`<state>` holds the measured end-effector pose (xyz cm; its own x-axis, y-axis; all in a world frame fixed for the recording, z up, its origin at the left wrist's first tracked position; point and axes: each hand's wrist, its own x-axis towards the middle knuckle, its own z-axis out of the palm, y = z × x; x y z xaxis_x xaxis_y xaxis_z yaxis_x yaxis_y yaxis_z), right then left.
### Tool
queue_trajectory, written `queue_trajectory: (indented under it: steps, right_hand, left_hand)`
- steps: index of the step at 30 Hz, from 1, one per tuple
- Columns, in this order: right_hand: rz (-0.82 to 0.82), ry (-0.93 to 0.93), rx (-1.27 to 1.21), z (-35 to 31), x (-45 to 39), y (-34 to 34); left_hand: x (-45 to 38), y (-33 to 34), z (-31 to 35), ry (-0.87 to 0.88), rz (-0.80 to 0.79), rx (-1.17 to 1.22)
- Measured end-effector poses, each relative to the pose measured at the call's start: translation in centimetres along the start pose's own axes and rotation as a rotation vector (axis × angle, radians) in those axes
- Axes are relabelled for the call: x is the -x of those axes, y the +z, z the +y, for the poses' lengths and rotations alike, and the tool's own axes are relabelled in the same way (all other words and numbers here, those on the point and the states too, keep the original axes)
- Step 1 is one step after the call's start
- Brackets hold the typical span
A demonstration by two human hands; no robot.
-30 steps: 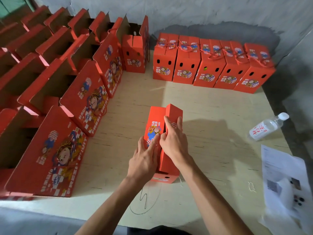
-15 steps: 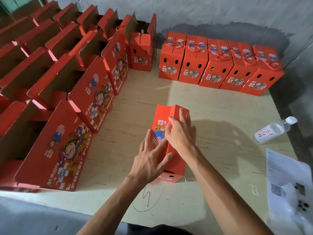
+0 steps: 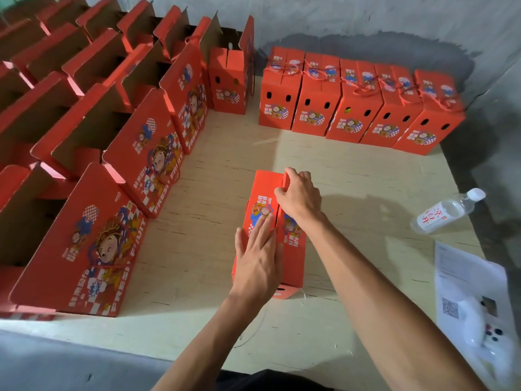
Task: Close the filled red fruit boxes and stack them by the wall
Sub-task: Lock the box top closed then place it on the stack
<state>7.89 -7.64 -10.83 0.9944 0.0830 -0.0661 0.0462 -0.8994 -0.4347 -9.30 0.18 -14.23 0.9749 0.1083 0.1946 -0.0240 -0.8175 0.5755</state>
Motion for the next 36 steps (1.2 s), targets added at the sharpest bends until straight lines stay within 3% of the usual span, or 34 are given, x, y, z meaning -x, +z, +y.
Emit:
queue_trajectory:
  steps: [6, 17, 23, 32, 36]
  right_hand:
    - [0.075, -0.046, 0.119, 0.0, 1.1, 0.6]
    - [0.070, -0.050, 0.116, -0.2, 0.5, 0.9]
    - [0.094, -0.060, 0.175, -0.1, 0.3, 1.3]
    - [0.135, -0.093, -0.074, 1.9, 0.4, 3.2]
    - [0.148, -0.062, -0.083, 1.8, 0.2, 3.4]
  left_hand:
    - [-0.1, -0.2, -0.8, 0.006, 0.069, 0.075]
    - [0.3, -0.2, -1.0, -0.022, 0.245, 0.232]
    - [0.0, -0.6, -0.8, -0.103, 0.109, 0.237]
    - [0.3, -0.1, -1.0, 0.031, 0.192, 0.060]
    - [0.5, -0.2, -0.5, -0.092, 0.023, -0.043]
